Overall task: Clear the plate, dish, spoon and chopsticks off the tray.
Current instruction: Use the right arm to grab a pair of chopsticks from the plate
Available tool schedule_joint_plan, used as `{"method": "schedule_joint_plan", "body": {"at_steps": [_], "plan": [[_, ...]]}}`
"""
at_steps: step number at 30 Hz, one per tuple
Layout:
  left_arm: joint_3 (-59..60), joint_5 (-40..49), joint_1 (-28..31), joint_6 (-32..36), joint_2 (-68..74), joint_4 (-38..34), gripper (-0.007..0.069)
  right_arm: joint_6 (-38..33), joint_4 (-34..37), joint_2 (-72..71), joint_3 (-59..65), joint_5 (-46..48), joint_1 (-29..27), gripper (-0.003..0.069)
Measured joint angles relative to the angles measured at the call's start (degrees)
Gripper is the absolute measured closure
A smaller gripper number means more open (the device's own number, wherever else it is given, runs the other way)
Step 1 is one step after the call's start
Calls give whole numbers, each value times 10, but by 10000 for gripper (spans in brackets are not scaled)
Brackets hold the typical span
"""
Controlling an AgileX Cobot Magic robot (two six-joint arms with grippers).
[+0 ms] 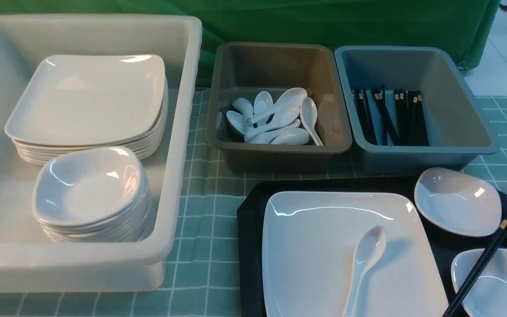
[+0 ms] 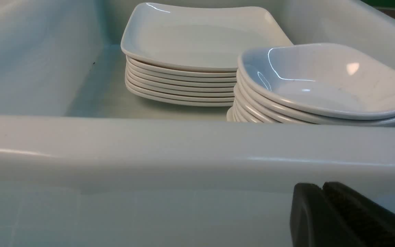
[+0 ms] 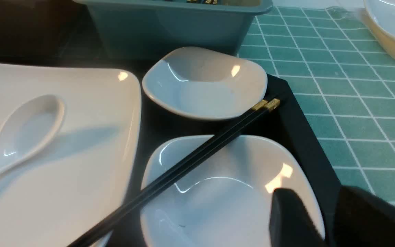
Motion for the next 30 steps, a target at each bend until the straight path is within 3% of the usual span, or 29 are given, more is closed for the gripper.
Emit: {"method": "schedule_joint_plan", "body": {"at_steps": [27, 30], "plan": [[0, -3, 0, 0, 0, 6, 608, 0, 0, 0, 0, -2, 0, 417], [0, -31, 0, -17, 0, -21, 608, 6, 5, 0, 0, -10, 0, 417]]}}
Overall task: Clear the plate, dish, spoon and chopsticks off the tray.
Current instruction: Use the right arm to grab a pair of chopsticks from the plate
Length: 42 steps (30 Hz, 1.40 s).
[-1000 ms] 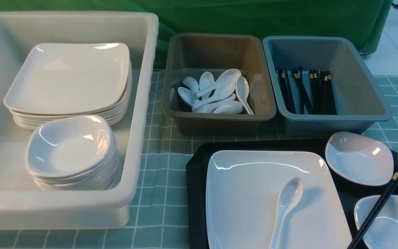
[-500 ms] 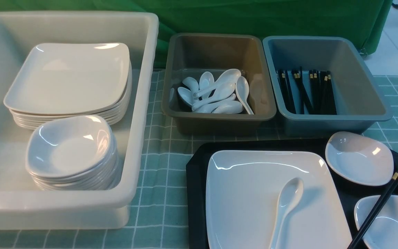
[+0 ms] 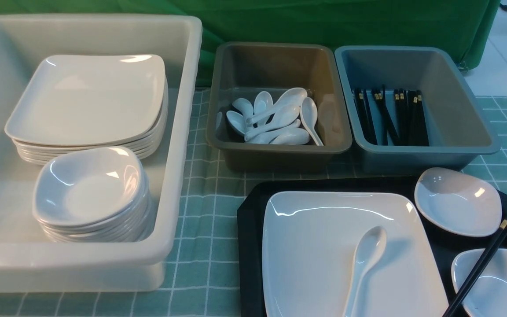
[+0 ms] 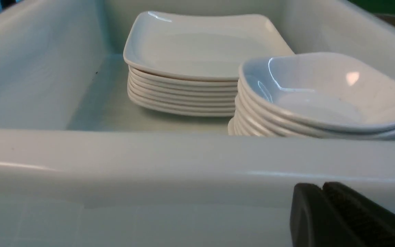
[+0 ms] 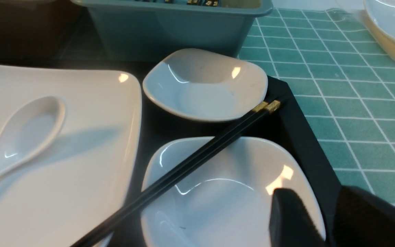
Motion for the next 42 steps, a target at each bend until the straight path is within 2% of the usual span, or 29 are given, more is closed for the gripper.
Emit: {"method": "schedule_joint_plan", "body": {"at_steps": [2, 4, 7, 8, 10, 14, 17, 19, 23, 27, 32, 35, 38, 39, 42], "plan": [[0, -30, 0, -40, 0, -72, 608, 45, 31, 0, 0, -36, 0, 417], [0, -48, 0, -63, 0, -126, 608, 142, 68, 0, 0, -99, 0, 417], [0, -72, 0, -85, 0, -156, 608, 284, 89, 0, 0, -178, 0, 417], [0, -79, 0, -94, 0, -160, 608, 309, 90, 0, 0, -195, 0, 417], [0, -110, 0, -109, 0, -169, 608, 330, 92, 0, 0, -205, 0, 417], [0, -233, 0, -179, 0, -178, 608, 344, 93, 0, 0, -232, 0, 417], [0, -289, 0, -240, 0, -176, 608, 345, 93, 0, 0, -261, 1, 429], [0, -321, 0, -287, 0, -159, 608, 346, 93, 0, -6, -262, 4, 473], [-5, -339, 0, -355, 0, -100, 608, 337, 94, 17, -87, -169, 19, 596], [-73, -262, 0, -383, 10, -23, 608, 261, 94, 98, -222, -21, 53, 633], [-206, -92, 0, -385, 87, 49, 608, 147, 93, 258, -382, 175, 105, 635], [-299, 80, 0, -298, 172, 41, 608, 93, 92, 367, -457, 302, 133, 636], [-356, 224, 0, -175, 242, 2, 608, 56, 92, 449, -488, 385, 137, 638], [-384, 298, 0, -109, 292, -35, 608, 41, 92, 474, -493, 404, 136, 638], [-414, 395, 0, -17, 373, -129, 608, 13, 85, 543, -498, 448, 111, 638]]}}
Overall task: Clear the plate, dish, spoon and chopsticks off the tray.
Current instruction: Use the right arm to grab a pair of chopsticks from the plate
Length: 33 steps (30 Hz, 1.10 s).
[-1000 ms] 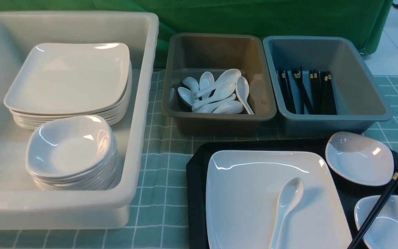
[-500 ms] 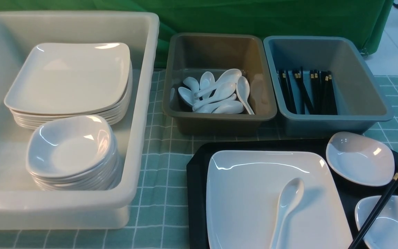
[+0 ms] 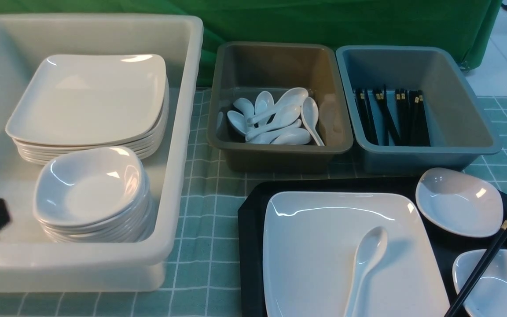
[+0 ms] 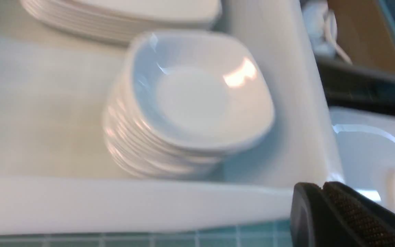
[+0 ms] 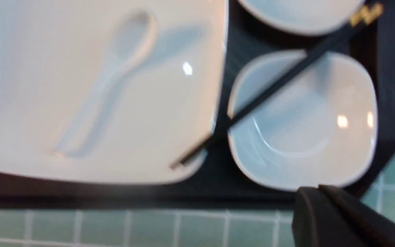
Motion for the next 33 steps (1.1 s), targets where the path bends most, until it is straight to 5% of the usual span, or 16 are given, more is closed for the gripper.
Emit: {"method": "schedule_joint_plan", "body": {"at_steps": [3, 9, 11, 12, 14, 19, 33], "plan": [[-8, 64, 0, 107, 57, -89, 608, -21, 6, 65, 0, 19, -53, 638], [-8, 100, 0, 155, 102, -122, 623, -105, 127, 167, 0, -21, -185, 589], [-9, 107, -3, 166, 103, -123, 624, -131, 190, 211, 0, -65, -227, 458], [-9, 107, -5, 167, 103, -122, 624, -133, 190, 214, 0, -68, -227, 447], [-9, 111, -19, 168, 103, -115, 624, -133, 207, 247, 0, -104, -232, 310], [-9, 97, -67, 159, 107, -84, 624, -99, 210, 311, 0, -158, -219, 165], [-9, 64, -130, 109, 147, -13, 624, -60, 171, 396, 0, -219, -189, 166]]}}
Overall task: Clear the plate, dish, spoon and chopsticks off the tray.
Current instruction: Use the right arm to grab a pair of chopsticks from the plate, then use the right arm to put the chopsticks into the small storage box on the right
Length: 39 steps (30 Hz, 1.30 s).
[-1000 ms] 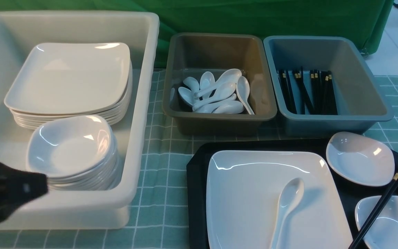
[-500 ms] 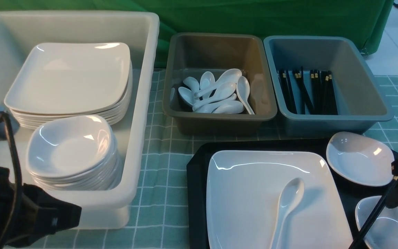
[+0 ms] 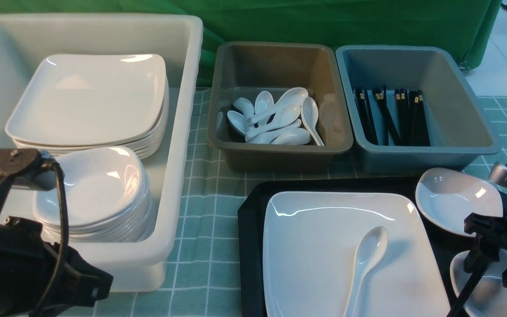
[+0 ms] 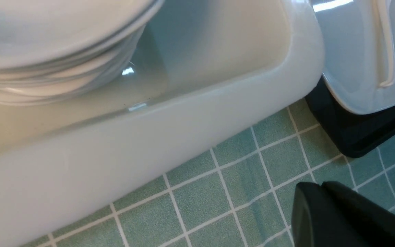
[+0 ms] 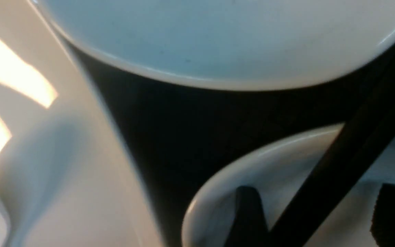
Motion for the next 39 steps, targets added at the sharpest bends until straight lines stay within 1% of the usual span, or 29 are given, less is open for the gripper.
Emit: {"method": "schedule_joint_plan", "body": {"at_steps": [1, 4, 5, 6, 7, 9, 10, 18, 25, 29, 32, 35, 39], "plan": [[0, -2, -1, 0, 0, 4, 624, 1, -4, 0, 0, -1, 0, 173], [0, -4, -1, 0, 0, 16, 624, 3, -8, 0, 0, -5, 0, 232], [0, -4, -1, 0, 0, 17, 624, 3, -8, 0, 0, -5, 0, 268], [0, -4, -1, 0, 0, 19, 624, 3, -8, 0, 0, -6, 0, 312], [0, -5, -1, 0, 0, 20, 624, 3, -8, 0, 0, -6, 0, 409], [0, -5, -2, -1, 0, 20, 624, 4, -10, 0, 0, -5, 0, 512], [0, -6, -2, -1, 0, 20, 624, 4, -10, 0, 0, -5, 0, 538], [0, -6, -2, -2, 0, 20, 624, 6, -10, -10, 0, 13, 1, 534], [0, -4, -2, -4, 0, 20, 624, -3, -11, -128, 0, 76, 2, 534], [0, -7, -2, -5, 0, 19, 624, -4, -11, -170, -3, 87, 2, 534], [0, -24, -2, -2, 0, 12, 624, -7, -9, -181, -42, 98, 2, 534], [0, -44, -2, 10, 0, -1, 624, -15, 8, -150, -149, 103, 2, 534], [0, -66, -2, 15, 0, -10, 624, -24, 49, -54, -322, 114, 2, 534]]}}
